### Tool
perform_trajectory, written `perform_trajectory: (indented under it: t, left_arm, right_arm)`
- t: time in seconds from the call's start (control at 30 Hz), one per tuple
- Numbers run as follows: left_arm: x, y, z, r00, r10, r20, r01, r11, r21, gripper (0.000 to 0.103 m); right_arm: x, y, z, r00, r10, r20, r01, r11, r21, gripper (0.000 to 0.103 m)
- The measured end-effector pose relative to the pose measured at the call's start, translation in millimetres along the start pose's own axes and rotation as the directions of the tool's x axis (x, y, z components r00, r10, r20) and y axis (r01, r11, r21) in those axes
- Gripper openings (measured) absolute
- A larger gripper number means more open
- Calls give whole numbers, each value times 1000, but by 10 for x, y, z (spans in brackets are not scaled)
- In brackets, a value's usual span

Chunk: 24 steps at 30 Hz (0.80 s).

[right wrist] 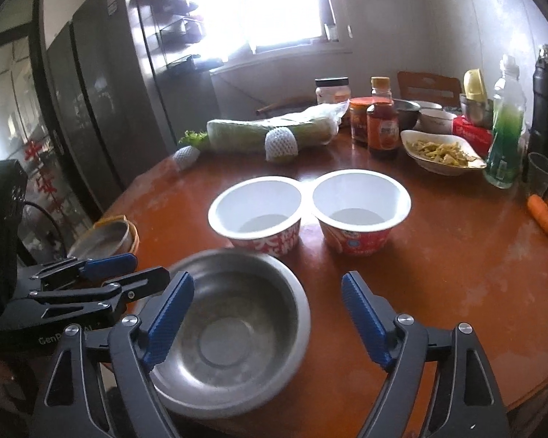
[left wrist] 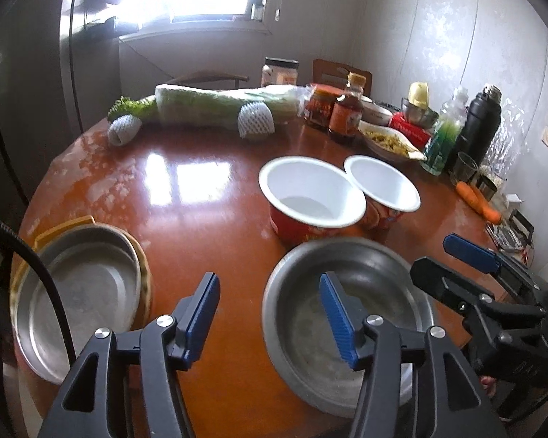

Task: Organize plates and bowls

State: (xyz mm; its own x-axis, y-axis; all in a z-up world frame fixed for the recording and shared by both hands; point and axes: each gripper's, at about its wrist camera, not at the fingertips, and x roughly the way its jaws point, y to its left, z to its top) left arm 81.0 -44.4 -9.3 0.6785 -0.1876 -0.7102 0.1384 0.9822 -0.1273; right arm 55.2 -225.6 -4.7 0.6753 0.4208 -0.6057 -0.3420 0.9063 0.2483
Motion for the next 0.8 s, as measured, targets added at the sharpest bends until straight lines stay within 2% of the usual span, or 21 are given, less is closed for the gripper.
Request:
perform_trajectory:
  t: [0.17, 0.33, 0.47, 0.6, 0.7, 0.8]
  left_arm:
    - [7, 108, 147, 1000, 7, 18, -6, 1000, -19, 60]
    - [54, 162, 324, 1000, 10, 28, -9, 999, -33, 60]
    - [118, 122, 470, 999, 16, 39, -15, 1000, -23, 61]
    - [275, 86, 592, 999, 28, 17, -28, 999, -28, 61]
    - [389, 92, 682, 1000, 27, 6, -27, 999, -45, 61]
    - [525, 98, 757, 999, 31, -18, -32, 998, -51, 61]
  right_arm:
    - [66, -70, 141, 999, 53, 8, -53, 995, 82, 84]
    - [210, -154, 237, 999, 48, -21, -45, 989, 143, 85]
    - [327, -200, 284, 999, 24, -45, -17, 987, 158, 85]
    - [446, -213, 301, 997, 6, -76, 6, 987, 163, 85]
    - [535, -209, 302, 995, 29, -96, -13, 987, 160, 85]
    - [625, -187, 312, 993, 18, -114, -1, 989, 145, 85]
